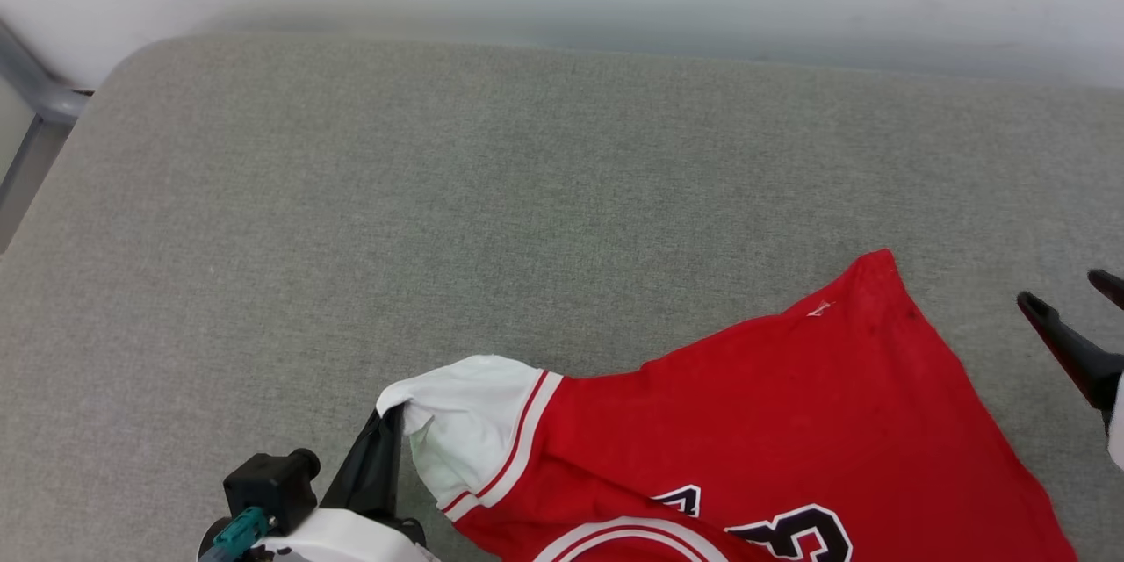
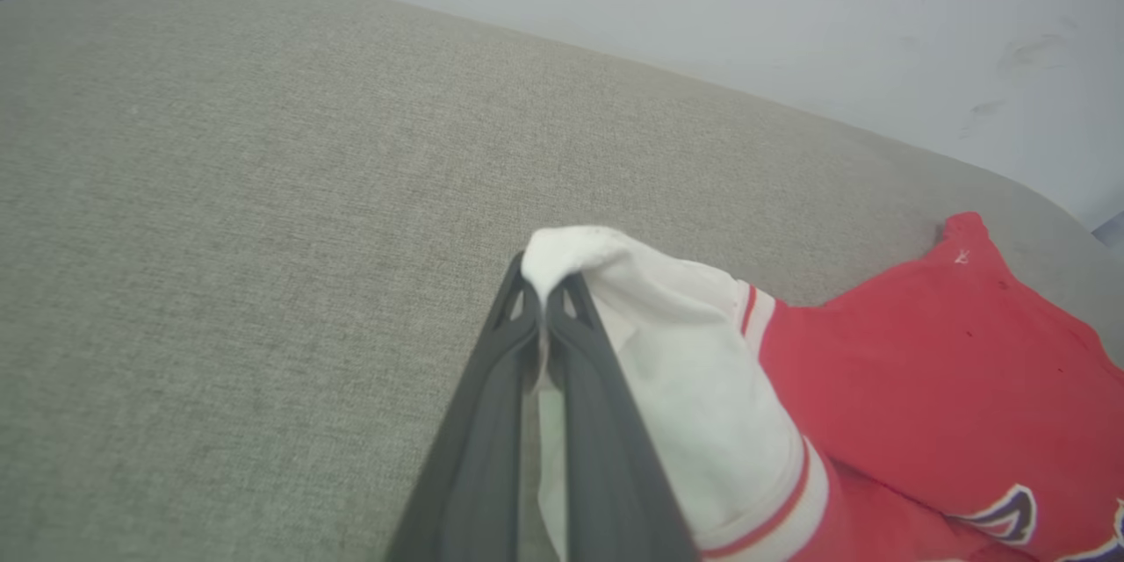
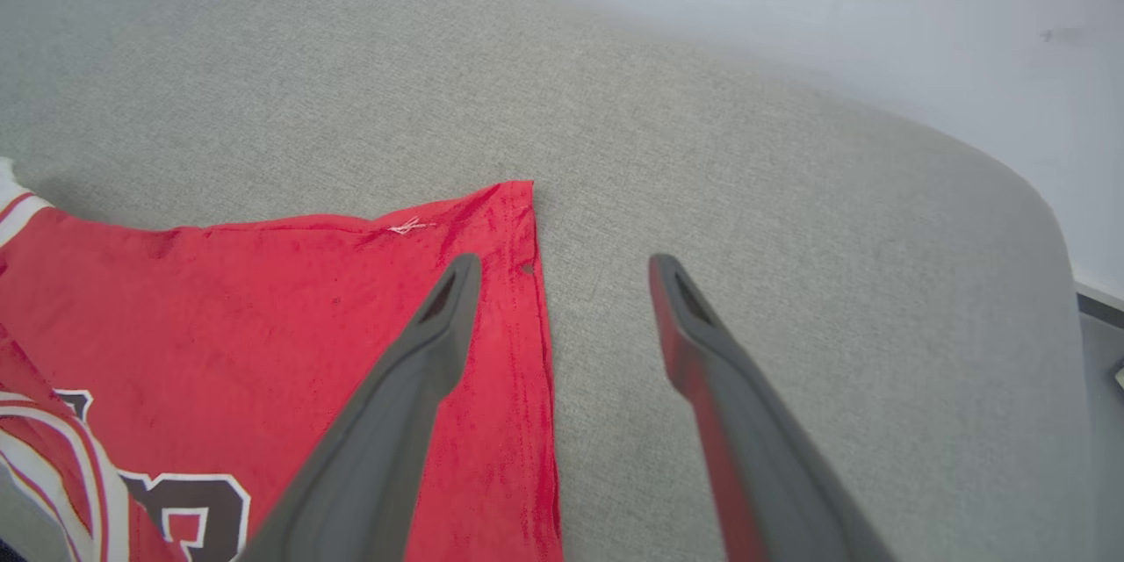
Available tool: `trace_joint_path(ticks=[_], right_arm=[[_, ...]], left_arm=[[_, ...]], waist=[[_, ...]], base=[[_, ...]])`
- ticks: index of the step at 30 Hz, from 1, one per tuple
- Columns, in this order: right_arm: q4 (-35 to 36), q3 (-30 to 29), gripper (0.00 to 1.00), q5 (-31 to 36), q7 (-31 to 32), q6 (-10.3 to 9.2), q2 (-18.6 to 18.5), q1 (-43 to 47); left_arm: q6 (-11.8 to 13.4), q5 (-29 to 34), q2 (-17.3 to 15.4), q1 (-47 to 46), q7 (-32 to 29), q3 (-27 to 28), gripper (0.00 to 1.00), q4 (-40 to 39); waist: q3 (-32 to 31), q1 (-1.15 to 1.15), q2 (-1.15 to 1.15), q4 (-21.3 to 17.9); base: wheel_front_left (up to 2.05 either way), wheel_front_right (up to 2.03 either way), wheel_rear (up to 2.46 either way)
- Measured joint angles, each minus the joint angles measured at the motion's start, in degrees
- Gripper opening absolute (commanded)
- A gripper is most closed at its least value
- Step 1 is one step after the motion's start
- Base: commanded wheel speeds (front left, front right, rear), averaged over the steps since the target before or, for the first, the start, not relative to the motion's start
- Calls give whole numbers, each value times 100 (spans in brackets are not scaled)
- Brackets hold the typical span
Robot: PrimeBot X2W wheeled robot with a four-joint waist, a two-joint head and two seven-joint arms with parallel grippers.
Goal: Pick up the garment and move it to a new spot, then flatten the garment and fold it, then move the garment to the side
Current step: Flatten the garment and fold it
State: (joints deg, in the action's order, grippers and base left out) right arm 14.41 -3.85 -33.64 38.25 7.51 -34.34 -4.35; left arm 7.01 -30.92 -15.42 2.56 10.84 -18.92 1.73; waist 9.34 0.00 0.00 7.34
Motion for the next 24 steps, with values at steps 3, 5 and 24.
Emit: trace_joint_path(ticks=[3,5,24], right_arm=[[-202,437,100,-2,341,1,-148,-609],[-406,757,100,34,591,1,-298,-984],[-2752,2948,100,94,1389,1,-546,-3048]], left_arm=[[-31,20,57,-136,35,-57,0,8],[-46,41,113,-230,45,-100,0,16],[-227,113,415,-801,246,-341,0,298]], waist=[[132,1,0,105],[222,0,0,179],[1059,1,0,800]], base=[[0,0,0],[0,0,0],[0,0,0]])
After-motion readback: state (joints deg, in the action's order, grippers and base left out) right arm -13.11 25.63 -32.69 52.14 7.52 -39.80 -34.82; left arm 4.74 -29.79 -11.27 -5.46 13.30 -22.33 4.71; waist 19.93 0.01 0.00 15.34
